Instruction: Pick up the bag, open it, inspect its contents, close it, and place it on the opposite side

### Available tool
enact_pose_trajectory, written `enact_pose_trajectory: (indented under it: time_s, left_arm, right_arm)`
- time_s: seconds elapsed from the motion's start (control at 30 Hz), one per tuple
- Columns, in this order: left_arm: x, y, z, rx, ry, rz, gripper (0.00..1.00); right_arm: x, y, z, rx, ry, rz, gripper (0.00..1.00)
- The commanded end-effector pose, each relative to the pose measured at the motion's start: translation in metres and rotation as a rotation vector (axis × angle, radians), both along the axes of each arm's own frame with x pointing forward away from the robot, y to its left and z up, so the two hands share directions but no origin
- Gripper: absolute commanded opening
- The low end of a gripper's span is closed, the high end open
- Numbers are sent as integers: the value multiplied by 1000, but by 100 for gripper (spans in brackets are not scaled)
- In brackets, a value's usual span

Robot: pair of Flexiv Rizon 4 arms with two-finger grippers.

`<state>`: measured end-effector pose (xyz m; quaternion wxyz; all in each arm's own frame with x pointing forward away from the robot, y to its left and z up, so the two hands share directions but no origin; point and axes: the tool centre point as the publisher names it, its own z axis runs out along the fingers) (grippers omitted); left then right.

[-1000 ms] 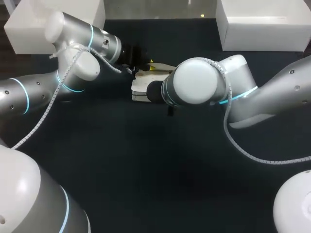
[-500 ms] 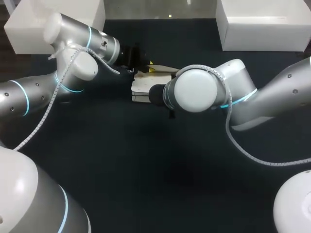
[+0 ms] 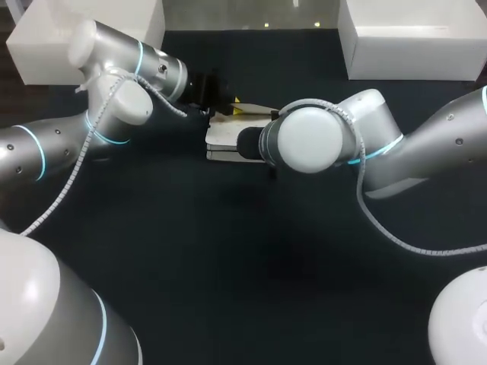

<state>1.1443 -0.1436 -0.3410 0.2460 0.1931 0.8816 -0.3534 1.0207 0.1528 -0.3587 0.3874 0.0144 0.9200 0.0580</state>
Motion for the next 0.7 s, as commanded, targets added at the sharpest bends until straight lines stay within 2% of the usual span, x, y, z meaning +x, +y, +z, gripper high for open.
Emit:
enact_pose_trajectory:
  time_s: [0.03,0.47,0.57,0.67,0.7]
  left_arm:
    - [3,-1,-3,-1,4,-5,0]
    - [5,-4,-6,10,17,-17,0]
    - [5,-5,-6,11,18,-19,0]
    - [5,-5,-6,12,19,-21,0]
    - [5,-5,-6,12,19,-21,0]
  right_arm:
    - [5,1,-6,3,-4,3,36]
    - [12,2,-7,-27,-4,-2,26]
    - [14,2,-7,-36,-4,-7,16]
    - [15,2,-8,-42,-4,-13,13]
    - [15,2,-8,-43,-4,-15,7]
